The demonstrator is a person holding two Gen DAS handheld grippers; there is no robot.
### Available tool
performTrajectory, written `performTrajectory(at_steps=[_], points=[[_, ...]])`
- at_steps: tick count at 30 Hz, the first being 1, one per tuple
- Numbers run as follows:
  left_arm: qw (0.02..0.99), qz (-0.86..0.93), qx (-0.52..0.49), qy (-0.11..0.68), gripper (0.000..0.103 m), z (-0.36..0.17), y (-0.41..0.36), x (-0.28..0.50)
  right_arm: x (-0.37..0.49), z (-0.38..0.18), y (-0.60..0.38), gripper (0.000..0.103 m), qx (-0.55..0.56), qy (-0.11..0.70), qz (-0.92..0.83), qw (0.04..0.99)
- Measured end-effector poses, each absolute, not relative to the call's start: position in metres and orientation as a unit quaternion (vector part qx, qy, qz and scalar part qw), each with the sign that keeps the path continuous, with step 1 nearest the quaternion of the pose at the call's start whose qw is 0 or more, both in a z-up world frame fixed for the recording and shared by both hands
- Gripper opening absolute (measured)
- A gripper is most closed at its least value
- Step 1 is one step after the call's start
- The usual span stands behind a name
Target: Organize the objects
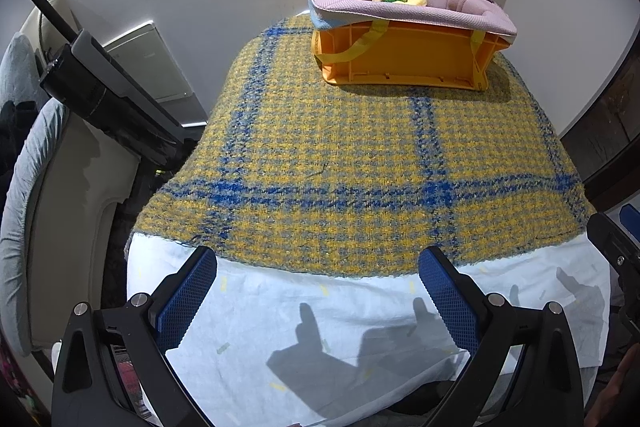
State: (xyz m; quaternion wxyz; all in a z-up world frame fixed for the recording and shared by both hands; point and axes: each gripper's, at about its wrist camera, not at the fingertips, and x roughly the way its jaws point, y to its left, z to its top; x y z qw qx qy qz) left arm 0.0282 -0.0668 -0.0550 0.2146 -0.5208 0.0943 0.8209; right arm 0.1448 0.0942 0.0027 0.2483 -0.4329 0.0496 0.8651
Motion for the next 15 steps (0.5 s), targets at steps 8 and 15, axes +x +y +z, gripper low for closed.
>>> performTrajectory(at_steps=[8, 15], points=[[0.215, 0.821, -0.520, 0.096, 0.103, -0.0543, -0.0663, 0.0280, 0.1452, 0.0034, 0.0950, 0.086, -0.433, 0.050, 0.865, 0.249], [0.211, 0.820, -0.523, 0.100, 0.103, -0.0566, -0.0639, 0.0289, 0.1446, 0.0031, 0.0959, 0.086, -0.434, 0.048, 0.864, 0.251]])
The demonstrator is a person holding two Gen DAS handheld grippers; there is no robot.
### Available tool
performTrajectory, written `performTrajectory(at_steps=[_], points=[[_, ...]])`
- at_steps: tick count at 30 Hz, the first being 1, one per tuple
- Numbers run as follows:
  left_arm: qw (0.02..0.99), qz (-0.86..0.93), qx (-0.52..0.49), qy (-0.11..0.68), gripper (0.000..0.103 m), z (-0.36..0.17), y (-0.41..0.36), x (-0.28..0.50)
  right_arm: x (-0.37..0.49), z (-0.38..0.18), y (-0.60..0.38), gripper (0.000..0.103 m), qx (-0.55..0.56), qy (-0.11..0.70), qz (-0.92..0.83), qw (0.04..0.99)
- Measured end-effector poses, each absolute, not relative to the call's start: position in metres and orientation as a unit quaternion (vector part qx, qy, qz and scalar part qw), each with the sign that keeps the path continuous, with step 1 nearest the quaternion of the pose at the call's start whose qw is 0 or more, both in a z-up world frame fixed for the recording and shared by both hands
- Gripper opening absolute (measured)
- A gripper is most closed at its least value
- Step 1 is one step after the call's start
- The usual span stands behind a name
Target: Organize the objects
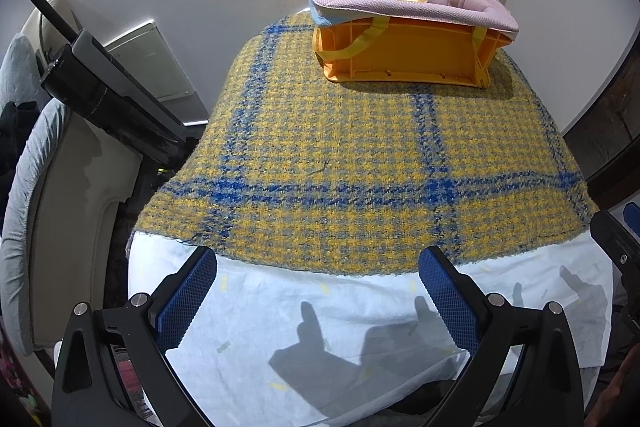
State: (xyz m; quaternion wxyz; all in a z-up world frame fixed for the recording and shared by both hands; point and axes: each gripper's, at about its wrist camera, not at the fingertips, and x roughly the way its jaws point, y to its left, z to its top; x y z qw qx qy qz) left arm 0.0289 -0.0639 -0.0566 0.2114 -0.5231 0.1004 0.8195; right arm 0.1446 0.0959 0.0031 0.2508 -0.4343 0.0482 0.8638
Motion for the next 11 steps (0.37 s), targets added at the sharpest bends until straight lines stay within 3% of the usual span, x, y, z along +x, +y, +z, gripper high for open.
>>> performTrajectory(at_steps=[11], points=[[0.213, 0.825, -0.513, 0.104, 0.103, -0.0541, -0.0615, 0.0321, 0.1458, 0.0034, 0.0979, 0.086, -0.432, 0.049, 0.864, 0.252]])
